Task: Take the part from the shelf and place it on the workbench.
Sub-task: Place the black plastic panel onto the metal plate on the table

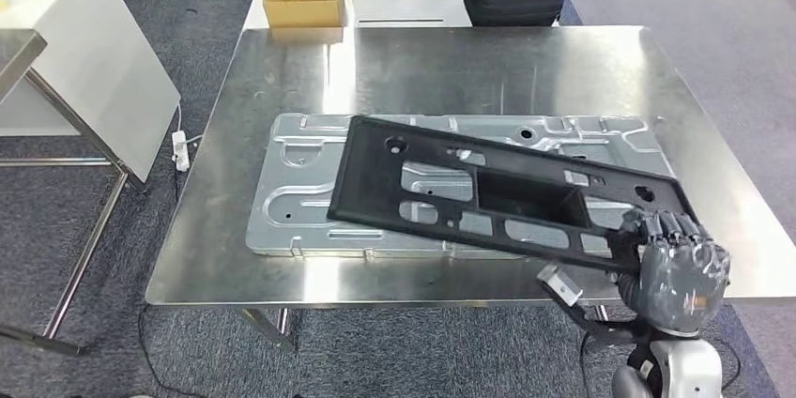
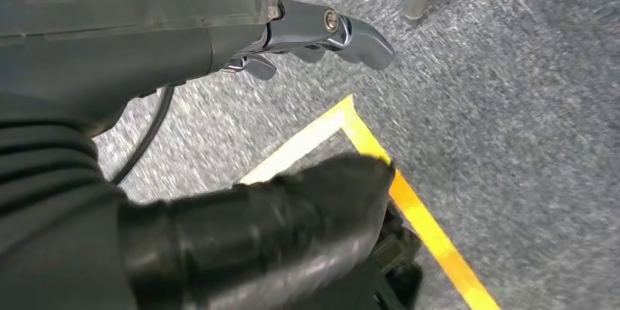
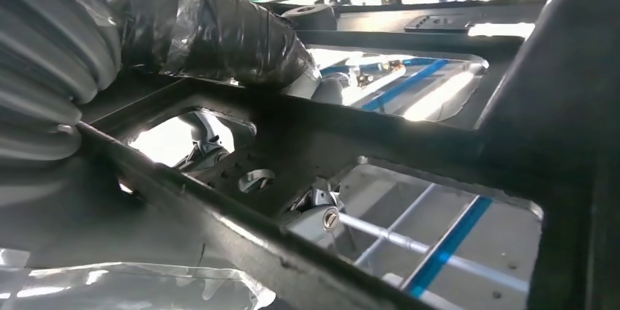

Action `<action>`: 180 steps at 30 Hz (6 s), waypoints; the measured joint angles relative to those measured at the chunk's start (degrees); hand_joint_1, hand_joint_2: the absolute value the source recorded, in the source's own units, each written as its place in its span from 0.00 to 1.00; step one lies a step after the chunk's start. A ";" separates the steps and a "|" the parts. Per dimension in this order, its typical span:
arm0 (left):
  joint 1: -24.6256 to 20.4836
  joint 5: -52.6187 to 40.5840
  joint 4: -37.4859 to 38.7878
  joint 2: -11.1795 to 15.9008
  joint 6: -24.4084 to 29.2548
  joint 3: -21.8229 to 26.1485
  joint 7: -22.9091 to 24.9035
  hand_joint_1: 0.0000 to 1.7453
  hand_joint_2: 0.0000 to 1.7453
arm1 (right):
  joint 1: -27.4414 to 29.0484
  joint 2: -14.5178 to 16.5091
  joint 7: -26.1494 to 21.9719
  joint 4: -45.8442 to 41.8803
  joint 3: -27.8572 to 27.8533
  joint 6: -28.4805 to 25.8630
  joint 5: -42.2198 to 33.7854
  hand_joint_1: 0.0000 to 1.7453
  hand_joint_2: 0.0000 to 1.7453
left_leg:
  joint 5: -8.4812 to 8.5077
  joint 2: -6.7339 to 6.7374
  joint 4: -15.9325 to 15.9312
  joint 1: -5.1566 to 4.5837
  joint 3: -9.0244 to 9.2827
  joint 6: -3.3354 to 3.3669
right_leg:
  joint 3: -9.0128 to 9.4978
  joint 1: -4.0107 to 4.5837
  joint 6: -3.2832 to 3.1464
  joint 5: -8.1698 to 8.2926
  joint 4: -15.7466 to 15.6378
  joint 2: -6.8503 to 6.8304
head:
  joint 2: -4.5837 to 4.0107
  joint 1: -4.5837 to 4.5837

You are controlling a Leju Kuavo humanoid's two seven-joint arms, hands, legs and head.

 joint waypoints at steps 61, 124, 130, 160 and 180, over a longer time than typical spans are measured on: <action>0.27 2.62 0.00 0.02 0.33 -2.93 1.01 0.00 0.00 | 7.27 2.00 3.91 7.88 -3.14 -1.98 0.78 0.00 0.00 | -0.54 0.03 0.10 -0.41 1.04 0.59 | -0.25 0.52 -0.86 0.31 -0.01 -0.17 | 0.00 -0.09; 0.67 4.86 0.00 0.09 7.11 -0.42 2.97 0.00 0.00 | 16.72 11.17 -22.64 -7.74 -1.60 -1.43 -45.54 0.00 1.00 | -2.82 0.31 -0.96 -0.46 4.10 0.50 | -1.16 0.58 -0.53 1.33 0.52 -0.36 | 0.00 -0.15; 0.63 4.86 0.00 0.10 7.24 -0.37 3.07 0.00 0.00 | 16.89 11.23 -22.73 -7.72 -1.66 -1.44 -45.67 0.00 1.00 | -0.32 0.81 -1.70 -0.48 2.45 2.69 | -4.77 0.16 1.10 -6.16 9.71 -0.16 | 0.00 -0.10; 0.54 4.87 0.00 0.05 7.89 0.14 3.13 0.00 0.00 | 17.24 11.70 -22.75 -7.58 -1.68 -1.30 -46.02 0.00 1.00 | -2.32 0.85 -2.79 -0.59 5.85 2.15 | -3.55 0.52 0.43 1.58 1.82 -0.29 | 0.00 -0.24; 0.69 5.01 0.00 0.05 7.83 0.16 3.19 0.00 0.00 | 17.79 11.88 -22.61 -7.74 -1.75 -1.21 -46.13 0.00 1.00 | -7.99 0.64 14.14 -0.31 -4.81 -0.74 | 1.73 0.79 -2.29 0.76 -2.61 -0.59 | 0.00 -0.32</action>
